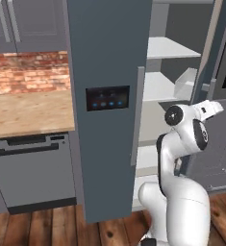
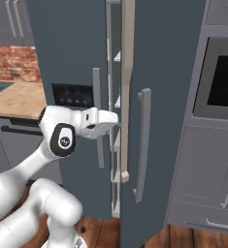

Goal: Place one of the steaks on the plate and the other in the bowl. Then place the bowl in the fridge.

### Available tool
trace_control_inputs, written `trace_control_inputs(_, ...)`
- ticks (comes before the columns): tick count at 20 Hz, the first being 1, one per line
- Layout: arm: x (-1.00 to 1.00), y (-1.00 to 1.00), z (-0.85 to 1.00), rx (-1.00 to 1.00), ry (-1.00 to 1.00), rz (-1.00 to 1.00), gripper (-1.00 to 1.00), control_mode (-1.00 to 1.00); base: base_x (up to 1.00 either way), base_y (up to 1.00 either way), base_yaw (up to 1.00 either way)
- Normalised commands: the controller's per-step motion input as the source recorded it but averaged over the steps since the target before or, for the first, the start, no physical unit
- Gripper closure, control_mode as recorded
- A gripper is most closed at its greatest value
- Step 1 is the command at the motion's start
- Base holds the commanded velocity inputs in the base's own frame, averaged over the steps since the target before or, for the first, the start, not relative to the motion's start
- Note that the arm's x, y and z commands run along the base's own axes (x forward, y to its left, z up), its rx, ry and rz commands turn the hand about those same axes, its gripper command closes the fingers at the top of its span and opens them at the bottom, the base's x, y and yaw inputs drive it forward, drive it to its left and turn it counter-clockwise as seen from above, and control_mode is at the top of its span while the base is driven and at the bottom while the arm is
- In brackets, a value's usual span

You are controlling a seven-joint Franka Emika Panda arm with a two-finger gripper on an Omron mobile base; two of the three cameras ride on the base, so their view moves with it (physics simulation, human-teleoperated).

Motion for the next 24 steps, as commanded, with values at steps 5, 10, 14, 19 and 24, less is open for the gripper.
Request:
trace_control_inputs(5,0.02,0.49,0.0,-0.26,0.47,-0.06,-1.0,-1.0,0.0,0.0,0.0)
trace_control_inputs(10,0.21,0.31,-0.01,-0.26,0.38,-0.02,1.0,-1.0,0.0,0.0,0.0)
trace_control_inputs(14,0.44,0.11,-0.06,-0.23,0.35,0.0,1.0,-1.0,0.0,0.0,0.0)
trace_control_inputs(19,0.45,0.0,-0.1,-0.17,0.37,0.0,1.0,-1.0,0.0,0.0,0.0)
trace_control_inputs(24,0.4,0.0,-0.22,-0.02,0.29,-0.02,1.0,-1.0,0.0,0.0,0.0)
